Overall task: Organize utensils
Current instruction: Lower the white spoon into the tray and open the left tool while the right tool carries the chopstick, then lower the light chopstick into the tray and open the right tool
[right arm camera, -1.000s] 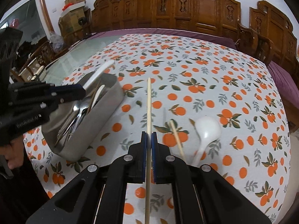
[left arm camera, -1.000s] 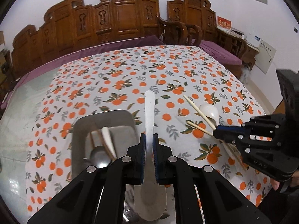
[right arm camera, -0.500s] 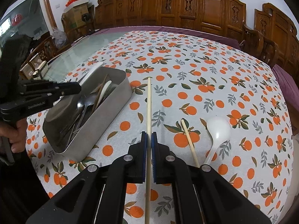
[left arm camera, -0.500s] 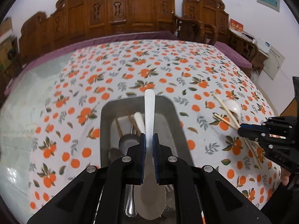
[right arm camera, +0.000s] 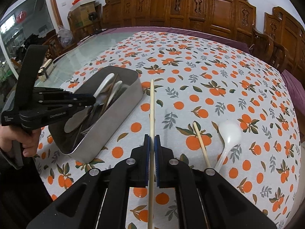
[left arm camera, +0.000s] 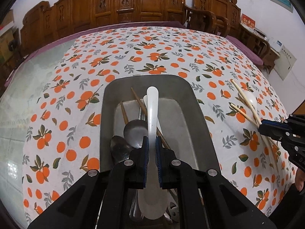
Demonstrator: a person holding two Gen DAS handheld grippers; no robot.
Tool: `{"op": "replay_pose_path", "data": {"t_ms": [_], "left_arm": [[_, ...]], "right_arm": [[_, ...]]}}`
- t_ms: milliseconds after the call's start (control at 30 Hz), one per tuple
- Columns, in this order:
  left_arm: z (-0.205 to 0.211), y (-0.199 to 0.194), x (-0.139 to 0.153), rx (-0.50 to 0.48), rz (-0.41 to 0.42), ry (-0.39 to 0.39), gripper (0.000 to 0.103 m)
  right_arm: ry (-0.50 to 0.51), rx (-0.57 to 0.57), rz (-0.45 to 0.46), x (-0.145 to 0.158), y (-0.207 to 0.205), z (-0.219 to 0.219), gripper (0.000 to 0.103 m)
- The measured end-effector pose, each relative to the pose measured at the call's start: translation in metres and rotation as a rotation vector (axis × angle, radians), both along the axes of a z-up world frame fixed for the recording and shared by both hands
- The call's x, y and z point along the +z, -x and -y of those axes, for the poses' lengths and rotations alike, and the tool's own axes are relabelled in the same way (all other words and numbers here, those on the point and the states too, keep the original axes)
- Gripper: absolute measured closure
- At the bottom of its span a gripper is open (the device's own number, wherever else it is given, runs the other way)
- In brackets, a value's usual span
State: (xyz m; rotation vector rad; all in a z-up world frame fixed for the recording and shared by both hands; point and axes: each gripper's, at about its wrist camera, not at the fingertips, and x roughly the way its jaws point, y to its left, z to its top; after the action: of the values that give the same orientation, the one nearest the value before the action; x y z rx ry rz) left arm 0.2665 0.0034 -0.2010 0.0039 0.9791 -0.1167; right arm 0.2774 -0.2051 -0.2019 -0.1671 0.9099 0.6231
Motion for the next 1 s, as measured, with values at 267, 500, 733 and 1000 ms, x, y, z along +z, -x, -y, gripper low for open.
{"op": "replay_pose_path", "data": {"t_ms": [267, 500, 733, 1000], "left_arm": [[0.002, 0.002, 0.013, -0.005, 0.046, -0.021, 0.082], [-0.007, 0.006, 0.033, 0.009, 0.112, -0.041, 0.074], [-0.020, 0.014, 0.052, 0.029, 0.173, -0.024, 0.058], [-0.034, 0.024, 0.064, 0.033, 0.208, -0.008, 0.053]], "right_arm": [[-0.032, -0.004, 0.019, 0.010, 0.004, -0.002, 0.097], [-0.064, -0.001, 0.048, 0.023, 0.012, -0.012, 0.097], [-0.119, -0.020, 0.103, 0.048, 0.029, -0.024, 0.097], [-0.116, -0.038, 0.142, 0.061, 0.039, -0.039, 0.097]]}}
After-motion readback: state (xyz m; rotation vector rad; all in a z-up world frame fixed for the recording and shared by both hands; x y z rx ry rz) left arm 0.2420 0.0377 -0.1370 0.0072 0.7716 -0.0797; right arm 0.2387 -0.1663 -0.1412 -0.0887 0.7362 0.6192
